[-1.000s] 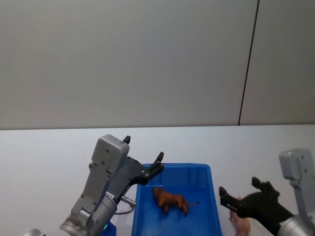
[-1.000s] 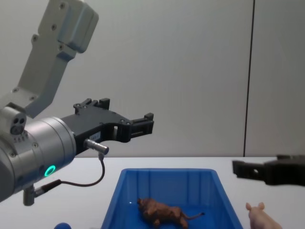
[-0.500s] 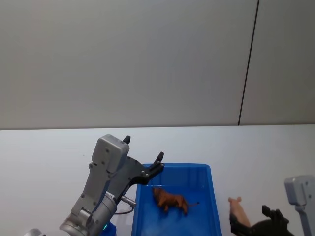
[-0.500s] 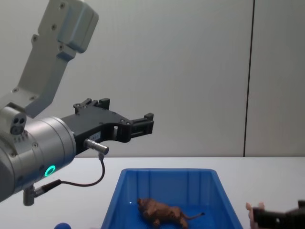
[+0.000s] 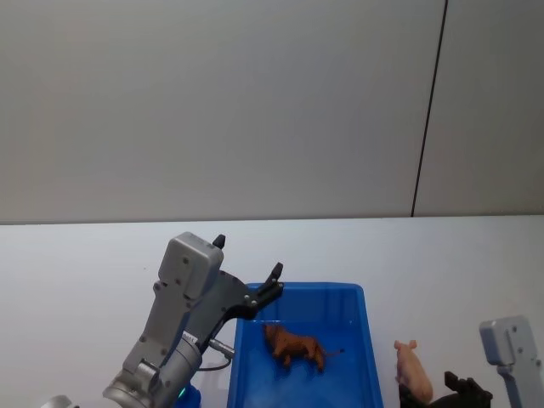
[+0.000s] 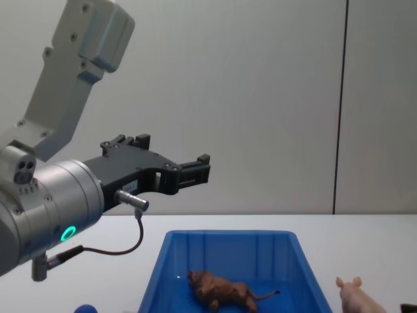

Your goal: Pick up the two dolls from the table and place them into the box.

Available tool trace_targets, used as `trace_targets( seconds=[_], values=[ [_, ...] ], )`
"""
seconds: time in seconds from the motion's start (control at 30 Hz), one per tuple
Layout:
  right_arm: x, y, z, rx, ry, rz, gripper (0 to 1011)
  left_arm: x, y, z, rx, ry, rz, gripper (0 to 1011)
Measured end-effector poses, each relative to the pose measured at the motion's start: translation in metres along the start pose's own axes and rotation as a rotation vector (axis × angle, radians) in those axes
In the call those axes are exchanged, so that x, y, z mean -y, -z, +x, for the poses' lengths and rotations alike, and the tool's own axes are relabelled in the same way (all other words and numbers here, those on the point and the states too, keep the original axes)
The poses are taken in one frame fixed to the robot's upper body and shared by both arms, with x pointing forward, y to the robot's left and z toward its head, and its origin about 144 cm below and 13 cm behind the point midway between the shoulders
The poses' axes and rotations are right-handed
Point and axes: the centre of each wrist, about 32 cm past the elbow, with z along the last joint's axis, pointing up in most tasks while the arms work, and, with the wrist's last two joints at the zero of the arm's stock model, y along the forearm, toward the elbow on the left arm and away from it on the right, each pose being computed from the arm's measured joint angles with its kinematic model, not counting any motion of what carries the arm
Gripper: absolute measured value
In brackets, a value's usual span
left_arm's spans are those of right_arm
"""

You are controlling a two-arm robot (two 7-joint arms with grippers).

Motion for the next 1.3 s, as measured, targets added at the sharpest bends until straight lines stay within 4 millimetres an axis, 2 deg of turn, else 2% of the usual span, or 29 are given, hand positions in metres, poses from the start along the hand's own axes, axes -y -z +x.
trace_targets(
  seconds=[0.13,0.17,0.27,0.33,0.37,0.53,1.07,1.23,1.3],
  values=[
    [-0.004,0.0,-0.001,-0.006,-0.002,0.0,754,0.0,0.0,0.0,0.0,0.0,0.0,1003],
    [-0.004,0.0,-0.001,-0.006,-0.002,0.0,754,0.0,0.0,0.0,0.0,0.0,0.0,1003],
    [-0.008,0.0,-0.001,-0.012,-0.004,-0.002,613,0.0,0.0,0.0,0.0,0.0,0.0,1003],
    [-0.01,0.0,-0.001,-0.014,-0.006,-0.002,577,0.0,0.0,0.0,0.0,0.0,0.0,1003],
    [-0.01,0.0,-0.001,-0.015,-0.006,-0.002,516,0.0,0.0,0.0,0.0,0.0,0.0,1003],
    [-0.012,-0.001,-0.002,-0.019,-0.009,0.0,386,0.0,0.0,0.0,0.0,0.0,0.0,1003],
    [-0.01,-0.015,-0.007,0.019,0.001,0.081,376,0.0,0.0,0.0,0.0,0.0,0.0,1003],
    [-0.008,-0.026,-0.01,0.043,0.001,0.131,376,0.0,0.0,0.0,0.0,0.0,0.0,1003],
    [-0.006,-0.037,-0.014,0.059,-0.008,0.173,376,0.0,0.0,0.0,0.0,0.0,0.0,1003]
  ],
)
